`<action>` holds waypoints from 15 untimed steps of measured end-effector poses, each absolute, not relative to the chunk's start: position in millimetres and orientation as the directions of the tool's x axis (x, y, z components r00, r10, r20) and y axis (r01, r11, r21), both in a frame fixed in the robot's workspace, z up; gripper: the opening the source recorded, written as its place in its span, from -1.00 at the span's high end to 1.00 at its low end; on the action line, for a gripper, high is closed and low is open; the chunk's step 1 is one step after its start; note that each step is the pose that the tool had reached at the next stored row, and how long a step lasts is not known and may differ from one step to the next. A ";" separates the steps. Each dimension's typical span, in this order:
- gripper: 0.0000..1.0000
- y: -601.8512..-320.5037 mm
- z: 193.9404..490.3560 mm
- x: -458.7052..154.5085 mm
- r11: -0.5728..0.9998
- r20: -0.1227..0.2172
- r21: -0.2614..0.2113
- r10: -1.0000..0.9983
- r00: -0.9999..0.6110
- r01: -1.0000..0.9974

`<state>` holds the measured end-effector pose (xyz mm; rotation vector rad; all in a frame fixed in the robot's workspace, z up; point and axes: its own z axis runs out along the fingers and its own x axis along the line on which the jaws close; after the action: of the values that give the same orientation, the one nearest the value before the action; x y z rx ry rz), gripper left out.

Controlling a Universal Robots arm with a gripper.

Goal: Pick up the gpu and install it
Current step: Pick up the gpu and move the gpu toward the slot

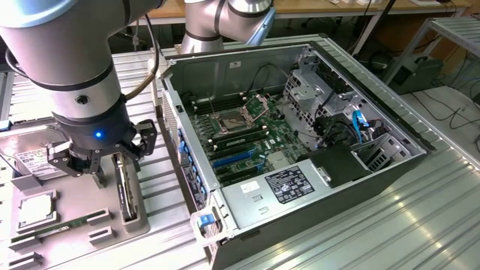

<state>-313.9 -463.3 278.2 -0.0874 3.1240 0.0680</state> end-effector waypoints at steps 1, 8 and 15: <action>-0.21 -463.3 276.9 -314.0 0.997 -0.017 0.043 -0.055 -0.998 -0.056; -0.21 -463.3 271.0 -314.0 0.997 -0.017 0.043 -0.055 -0.998 -0.056; -0.21 -463.3 265.1 -317.5 0.998 -0.017 0.043 -0.055 -0.998 -0.056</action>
<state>-317.5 -463.3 265.1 -0.0871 3.1238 0.0679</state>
